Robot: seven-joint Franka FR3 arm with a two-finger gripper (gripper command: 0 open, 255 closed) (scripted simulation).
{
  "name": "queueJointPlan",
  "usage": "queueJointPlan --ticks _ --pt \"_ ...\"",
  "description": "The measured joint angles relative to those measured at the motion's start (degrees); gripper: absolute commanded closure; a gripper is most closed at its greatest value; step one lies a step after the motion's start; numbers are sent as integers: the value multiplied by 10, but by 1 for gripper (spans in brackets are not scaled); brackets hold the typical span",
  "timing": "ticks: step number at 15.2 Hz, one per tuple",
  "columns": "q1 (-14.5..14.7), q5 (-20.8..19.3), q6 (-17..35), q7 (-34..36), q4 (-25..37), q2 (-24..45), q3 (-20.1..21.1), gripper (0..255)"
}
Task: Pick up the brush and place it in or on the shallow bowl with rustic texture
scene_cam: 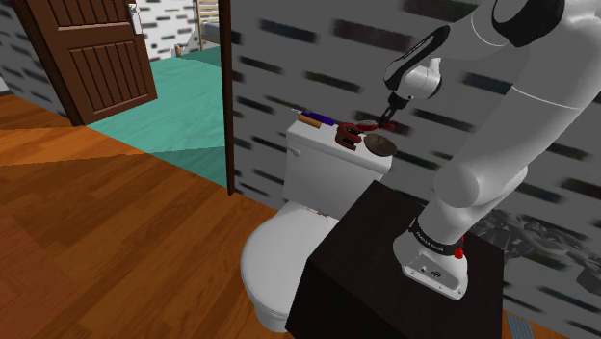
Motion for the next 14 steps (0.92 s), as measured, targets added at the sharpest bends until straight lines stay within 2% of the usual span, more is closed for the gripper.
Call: queueJointPlan --ticks 4,10,14 --pt "-28 3 -6 -61 -21 -24 -29 255" --pt "-28 70 34 -121 -32 16 -28 255" --pt "-34 131 61 -170 -31 51 -15 255"
